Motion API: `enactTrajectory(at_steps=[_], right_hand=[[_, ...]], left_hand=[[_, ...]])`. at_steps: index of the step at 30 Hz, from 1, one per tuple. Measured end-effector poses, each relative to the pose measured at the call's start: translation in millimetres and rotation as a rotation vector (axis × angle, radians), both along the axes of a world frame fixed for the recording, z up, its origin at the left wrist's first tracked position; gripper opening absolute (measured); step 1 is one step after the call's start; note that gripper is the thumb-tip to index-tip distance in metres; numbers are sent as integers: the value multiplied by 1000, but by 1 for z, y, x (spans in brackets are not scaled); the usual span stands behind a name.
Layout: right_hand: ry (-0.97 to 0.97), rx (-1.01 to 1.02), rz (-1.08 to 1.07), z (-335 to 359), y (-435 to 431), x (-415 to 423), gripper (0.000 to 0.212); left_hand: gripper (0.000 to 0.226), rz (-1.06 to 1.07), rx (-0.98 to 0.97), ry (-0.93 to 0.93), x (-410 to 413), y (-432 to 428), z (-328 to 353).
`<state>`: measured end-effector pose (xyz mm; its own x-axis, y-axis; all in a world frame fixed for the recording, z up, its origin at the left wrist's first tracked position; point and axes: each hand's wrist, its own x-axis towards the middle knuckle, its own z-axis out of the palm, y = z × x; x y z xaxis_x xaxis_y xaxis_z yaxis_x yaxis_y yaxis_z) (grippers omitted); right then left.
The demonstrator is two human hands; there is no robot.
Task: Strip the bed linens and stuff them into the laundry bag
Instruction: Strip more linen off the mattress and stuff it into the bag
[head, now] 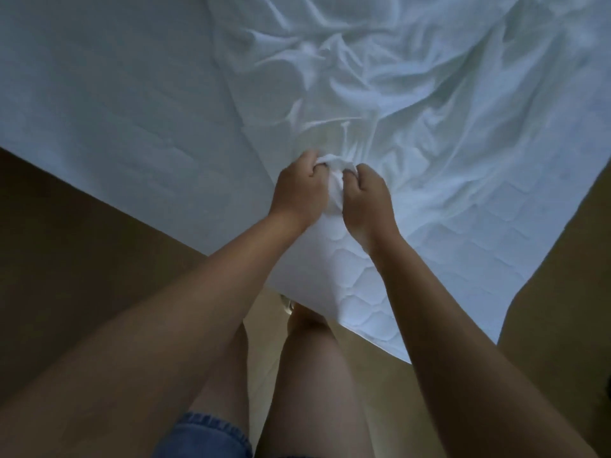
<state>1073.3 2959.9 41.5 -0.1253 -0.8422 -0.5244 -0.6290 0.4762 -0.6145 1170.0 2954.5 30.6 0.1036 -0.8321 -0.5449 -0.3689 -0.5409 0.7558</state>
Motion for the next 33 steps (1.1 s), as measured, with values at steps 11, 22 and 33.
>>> enactTrajectory(at_steps=[11,22,33], right_hand=[[-13,-307,259,127,50,41,75],[-213,-84,-186,196,13,21,27],[-500,145,-308,204,53,7,44]], left_hand=[[19,-196,167,434,80,1,162],[103,-569,-644,-333,91,39,205],[21,-864,-578,-501,51,12,171]])
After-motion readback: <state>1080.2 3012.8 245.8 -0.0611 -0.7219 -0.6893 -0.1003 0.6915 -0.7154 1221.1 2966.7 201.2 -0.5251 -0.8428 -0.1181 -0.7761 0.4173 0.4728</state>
